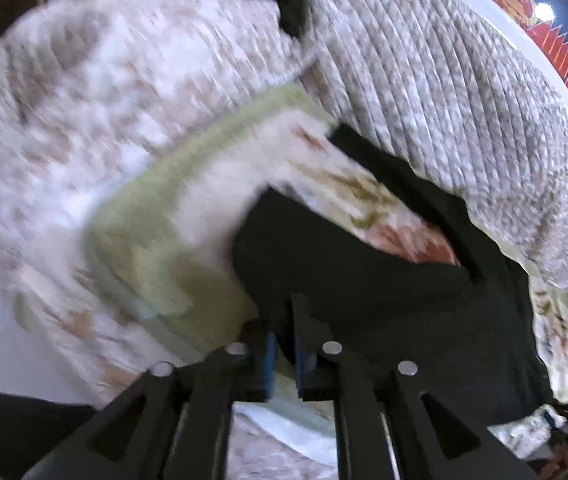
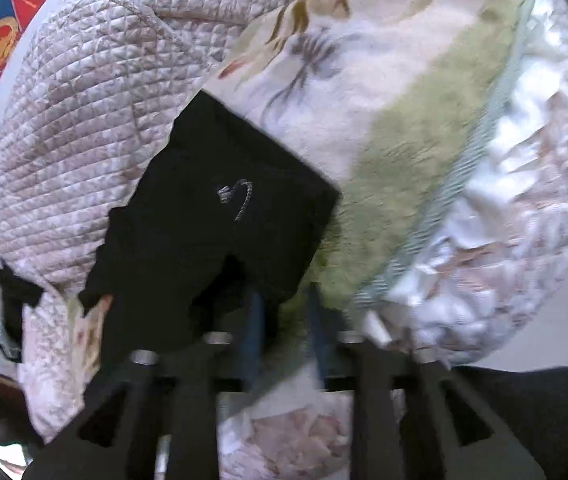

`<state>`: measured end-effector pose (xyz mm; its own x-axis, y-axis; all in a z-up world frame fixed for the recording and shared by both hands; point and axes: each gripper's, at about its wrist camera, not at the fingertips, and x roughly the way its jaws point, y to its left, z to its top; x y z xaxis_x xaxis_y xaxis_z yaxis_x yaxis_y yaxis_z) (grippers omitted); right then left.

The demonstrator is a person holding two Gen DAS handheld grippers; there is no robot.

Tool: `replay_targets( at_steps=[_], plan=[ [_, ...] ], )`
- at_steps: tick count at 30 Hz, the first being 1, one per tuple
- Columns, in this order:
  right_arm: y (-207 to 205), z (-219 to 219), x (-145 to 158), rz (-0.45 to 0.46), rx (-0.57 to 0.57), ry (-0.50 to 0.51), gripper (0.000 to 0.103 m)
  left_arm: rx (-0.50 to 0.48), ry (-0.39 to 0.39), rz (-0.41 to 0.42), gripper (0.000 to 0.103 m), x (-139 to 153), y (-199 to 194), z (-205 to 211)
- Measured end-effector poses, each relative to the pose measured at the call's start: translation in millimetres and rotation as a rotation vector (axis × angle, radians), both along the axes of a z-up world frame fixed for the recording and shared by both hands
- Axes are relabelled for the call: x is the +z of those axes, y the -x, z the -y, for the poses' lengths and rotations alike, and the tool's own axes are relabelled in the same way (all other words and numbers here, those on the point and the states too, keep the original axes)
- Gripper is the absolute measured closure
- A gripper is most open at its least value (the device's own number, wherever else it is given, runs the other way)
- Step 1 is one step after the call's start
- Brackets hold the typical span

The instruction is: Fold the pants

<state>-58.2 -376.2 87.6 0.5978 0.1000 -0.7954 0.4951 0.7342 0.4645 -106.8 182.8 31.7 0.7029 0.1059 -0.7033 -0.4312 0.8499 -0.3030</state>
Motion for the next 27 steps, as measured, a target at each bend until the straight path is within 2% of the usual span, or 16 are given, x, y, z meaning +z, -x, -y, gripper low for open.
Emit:
replay_targets(
  at_steps=[4, 5, 7, 10, 12, 15, 16, 17, 18, 19, 20, 22, 23, 24, 26, 27],
  plan=[
    [2, 4, 33, 0.071, -0.023, 0.156, 0.063, 0.011, -0.115, 0.037, 0.045, 21, -12, -8],
    [-2, 3, 36, 0.077, -0.016, 0.188, 0.060, -0.013, -0.129, 0.031, 0.040, 22, -23, -6],
    [-17, -1, 37, 0.082, 0.019, 0.226, 0.060, -0.107, -0.178, 0.016, 0.036, 20, -53, 6],
    [-44, -14, 31, 0.067, 0.103, 0.300, 0.060, -0.155, -0.246, -0.066, 0.036, 3, -100, 17],
    [-61, -19, 23, 0.034, 0.146, 0.346, 0.060, -0.140, -0.279, -0.150, 0.036, -13, -124, 15],
    [-76, -14, 10, -0.036, 0.165, 0.384, 0.060, -0.143, -0.300, -0.220, 0.036, -33, -134, 14],
    [-83, -12, 0, -0.086, 0.190, 0.389, 0.059, -0.146, -0.330, -0.207, 0.037, -33, -133, 18],
    [-87, -11, -7, -0.115, 0.216, 0.379, 0.057, -0.158, -0.349, -0.205, 0.052, -33, -133, 22],
    [-92, -10, -17, -0.145, 0.238, 0.356, 0.057, -0.174, -0.355, -0.198, 0.062, -33, -133, 26],
    [-94, -10, -23, -0.163, 0.245, 0.350, 0.057, -0.176, -0.365, -0.189, 0.082, -32, -133, 28],
    [-94, -10, -25, -0.165, 0.246, 0.357, 0.057, -0.174, -0.384, -0.189, 0.090, -32, -134, 30],
    [-95, -10, -25, -0.162, 0.244, 0.368, 0.057, -0.161, -0.393, -0.180, 0.093, -31, -134, 31],
    [-95, -11, -26, -0.164, 0.250, 0.379, 0.062, -0.148, -0.398, -0.175, 0.094, -31, -134, 31],
    [-95, -13, -25, -0.163, 0.262, 0.394, 0.071, -0.130, -0.407, -0.168, 0.094, -30, -134, 31],
    [-91, -13, -23, -0.179, 0.236, 0.474, 0.101, -0.106, -0.417, -0.163, 0.094, -28, -137, 28],
    [-89, -7, -23, -0.179, 0.215, 0.470, 0.101, -0.108, -0.418, -0.175, 0.094, -30, -139, 26]
  ],
)
